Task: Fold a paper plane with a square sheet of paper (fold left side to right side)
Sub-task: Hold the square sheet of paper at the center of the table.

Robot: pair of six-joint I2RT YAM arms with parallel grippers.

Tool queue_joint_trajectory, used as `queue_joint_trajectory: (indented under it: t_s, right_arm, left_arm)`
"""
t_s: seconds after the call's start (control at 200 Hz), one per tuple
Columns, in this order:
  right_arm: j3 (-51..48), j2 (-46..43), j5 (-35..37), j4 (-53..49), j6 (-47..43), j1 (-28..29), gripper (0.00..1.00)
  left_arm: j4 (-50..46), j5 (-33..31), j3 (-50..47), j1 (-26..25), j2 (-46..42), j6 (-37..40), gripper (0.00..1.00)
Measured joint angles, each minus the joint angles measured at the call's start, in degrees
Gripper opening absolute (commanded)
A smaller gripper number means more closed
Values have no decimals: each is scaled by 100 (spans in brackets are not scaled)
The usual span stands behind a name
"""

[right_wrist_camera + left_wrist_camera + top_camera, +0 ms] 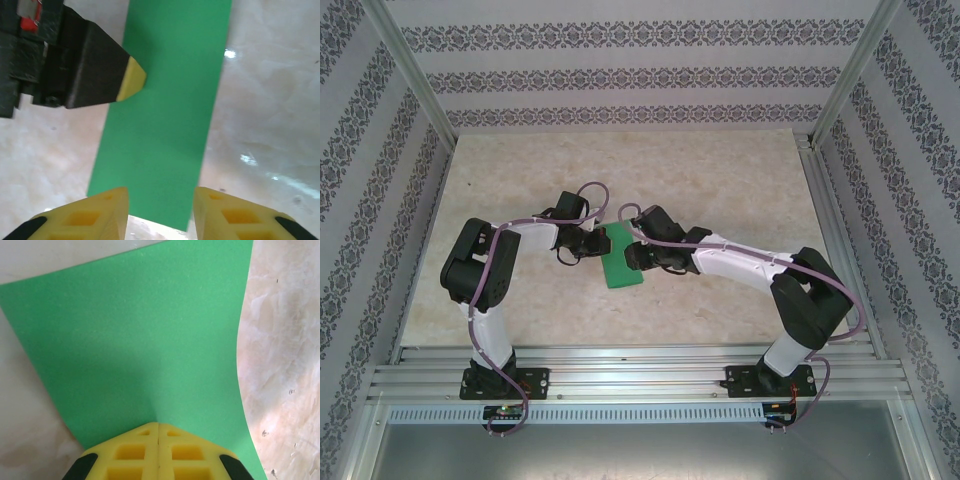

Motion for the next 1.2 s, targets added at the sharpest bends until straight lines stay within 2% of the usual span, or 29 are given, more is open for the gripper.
queue_joint_trajectory:
  t_s: [0.065,0.2,0.38,0.595,0.944,1.204]
  right_arm:
    - [2,22,212,-9,-452,87,48]
    - [223,385,640,-7,-1196,481,48]
    - [691,1078,776,-11,-1644,804,46]
    - [859,1543,793,-57,-1685,798,43]
    - [820,1576,699,42,-1530,804,40]
    - [149,1425,573,721,-1303,839,40]
  left_arm:
    - [-17,-2,7,0,0,7,3]
    - [-68,-11,9,0,-13,17,3]
    - [-116,-26,22,2,-22,28,3]
    - [-195,-48,50,0,-22,39,3]
    - [-256,-92,83,2,-22,72,6]
    - [-317,-109,118,-2,-22,103,3]
